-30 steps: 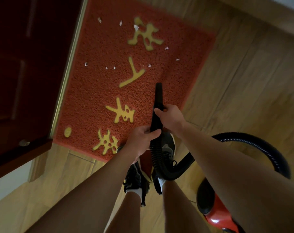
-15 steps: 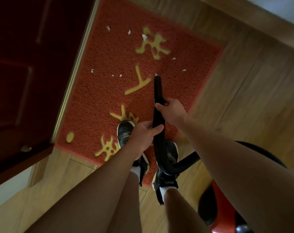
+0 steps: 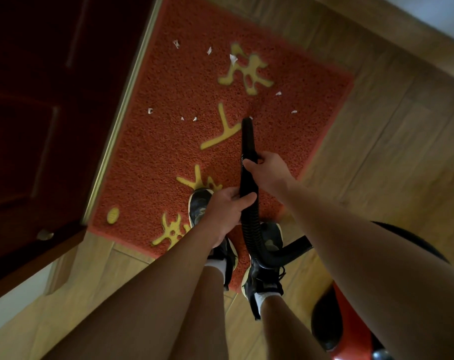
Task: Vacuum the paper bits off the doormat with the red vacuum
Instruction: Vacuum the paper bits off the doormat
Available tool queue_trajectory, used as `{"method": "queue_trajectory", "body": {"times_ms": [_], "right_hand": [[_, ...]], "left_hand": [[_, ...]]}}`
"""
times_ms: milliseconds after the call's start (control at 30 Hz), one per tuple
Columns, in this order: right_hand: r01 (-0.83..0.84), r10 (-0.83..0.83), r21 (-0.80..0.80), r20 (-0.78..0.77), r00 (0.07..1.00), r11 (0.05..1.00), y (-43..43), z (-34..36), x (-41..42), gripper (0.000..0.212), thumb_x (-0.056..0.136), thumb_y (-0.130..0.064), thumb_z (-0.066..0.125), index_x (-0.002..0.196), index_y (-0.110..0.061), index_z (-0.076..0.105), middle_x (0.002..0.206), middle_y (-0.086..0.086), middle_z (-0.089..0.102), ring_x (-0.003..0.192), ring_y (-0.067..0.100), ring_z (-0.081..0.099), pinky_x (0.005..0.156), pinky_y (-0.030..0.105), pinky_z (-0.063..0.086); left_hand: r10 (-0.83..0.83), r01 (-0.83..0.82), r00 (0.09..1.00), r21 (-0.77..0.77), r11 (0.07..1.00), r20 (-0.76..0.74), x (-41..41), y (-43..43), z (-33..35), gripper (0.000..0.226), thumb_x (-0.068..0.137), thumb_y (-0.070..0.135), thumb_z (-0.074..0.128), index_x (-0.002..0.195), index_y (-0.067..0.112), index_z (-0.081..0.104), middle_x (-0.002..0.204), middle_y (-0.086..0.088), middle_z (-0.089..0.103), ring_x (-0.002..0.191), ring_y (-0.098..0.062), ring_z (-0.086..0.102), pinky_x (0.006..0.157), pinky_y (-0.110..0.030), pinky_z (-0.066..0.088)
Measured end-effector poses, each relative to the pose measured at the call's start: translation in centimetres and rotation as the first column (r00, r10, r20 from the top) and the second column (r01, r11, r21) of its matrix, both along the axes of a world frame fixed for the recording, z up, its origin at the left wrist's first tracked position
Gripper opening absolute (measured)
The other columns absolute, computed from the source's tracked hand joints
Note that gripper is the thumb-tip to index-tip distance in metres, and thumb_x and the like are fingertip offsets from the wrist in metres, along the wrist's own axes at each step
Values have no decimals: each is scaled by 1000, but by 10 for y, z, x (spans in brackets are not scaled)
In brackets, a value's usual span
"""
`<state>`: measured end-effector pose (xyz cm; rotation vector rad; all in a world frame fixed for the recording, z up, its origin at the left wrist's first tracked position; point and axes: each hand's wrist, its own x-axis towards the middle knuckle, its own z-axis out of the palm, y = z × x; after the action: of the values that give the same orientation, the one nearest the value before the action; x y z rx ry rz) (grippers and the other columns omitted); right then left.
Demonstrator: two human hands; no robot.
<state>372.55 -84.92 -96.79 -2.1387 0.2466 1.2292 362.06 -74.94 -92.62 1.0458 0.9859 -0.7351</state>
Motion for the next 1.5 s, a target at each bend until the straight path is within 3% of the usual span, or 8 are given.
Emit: {"method": "queue_trajectory", "body": {"times_ms": [167, 400, 567, 767, 867, 1000, 1167, 1500], "right_hand": [[3, -3, -28, 6, 1000, 1000, 1, 0, 6, 30, 99, -33, 58, 118, -10, 64, 97, 7, 69, 84, 25, 68, 62, 33, 53], [76, -76, -43, 4, 997, 996, -6, 2, 9, 33, 98, -34, 58, 118, -9, 64, 100, 9, 70, 88, 26, 69, 75, 41, 59], [150, -150, -46, 12, 989, 988, -14, 2, 16, 30, 98, -33, 58, 113, -9, 65, 96, 8, 71, 85, 27, 69, 63, 36, 54], [232, -232, -48, 18, 973, 971, -26, 3, 29, 30, 98, -34, 58, 115, -10, 66, 98, 7, 71, 87, 24, 69, 76, 43, 60], [251, -251, -61, 12, 968, 966, -35, 3, 36, 30, 98, -34, 57, 112, -10, 67, 95, 8, 71, 83, 25, 70, 70, 41, 60], [262, -262, -67, 10, 965, 963, -46, 4, 41, 28, 99, -33, 56, 102, -8, 68, 88, 8, 70, 74, 24, 67, 56, 33, 48], [301, -302, -55, -7, 953, 952, -52, 4, 47, 27, 99, -32, 56, 101, -8, 67, 87, 8, 70, 77, 26, 68, 63, 41, 55], [236, -236, -29, 3, 972, 971, -37, 3, 57, 24, 100, -33, 55, 107, -12, 65, 84, 2, 65, 68, 16, 59, 51, 25, 39]], "left_hand": [[-17, 17, 1000, 3, 1000, -2, 5, 2, -5, 12, 100, 20, 62, 108, 16, 71, 98, -3, 71, 92, -19, 67, 86, -41, 56], [-86, 86, 996, 8, 996, 11, 14, 1, -4, 17, 100, 21, 63, 112, 13, 71, 101, -4, 71, 92, -17, 68, 80, -34, 57], [-160, 159, 987, 16, 987, 19, 28, 0, -5, 16, 99, 23, 64, 108, 12, 72, 94, -2, 70, 88, -16, 67, 81, -37, 56], [-242, 240, 970, 37, 970, 34, 49, -7, -4, 18, 99, 23, 64, 111, 12, 72, 94, -2, 71, 90, -18, 68, 92, -47, 56], [-279, 278, 960, 43, 960, 31, 59, -13, -1, 22, 99, 24, 64, 116, 12, 71, 100, -3, 72, 94, -19, 68, 97, -51, 55], [-321, 320, 947, 44, 946, 22, 71, -21, 2, 18, 100, 23, 63, 114, 14, 71, 103, -4, 72, 97, -21, 68, 99, -53, 54], [-363, 361, 932, 50, 931, 17, 80, -25, 3, 11, 100, 23, 63, 107, 21, 71, 100, -3, 72, 96, -22, 68, 97, -53, 55], [-342, 342, 940, 62, 938, 3, 87, -11, 2, 8, 100, 21, 63, 102, 22, 71, 97, 1, 72, 96, -21, 69, 97, -55, 55]]}}
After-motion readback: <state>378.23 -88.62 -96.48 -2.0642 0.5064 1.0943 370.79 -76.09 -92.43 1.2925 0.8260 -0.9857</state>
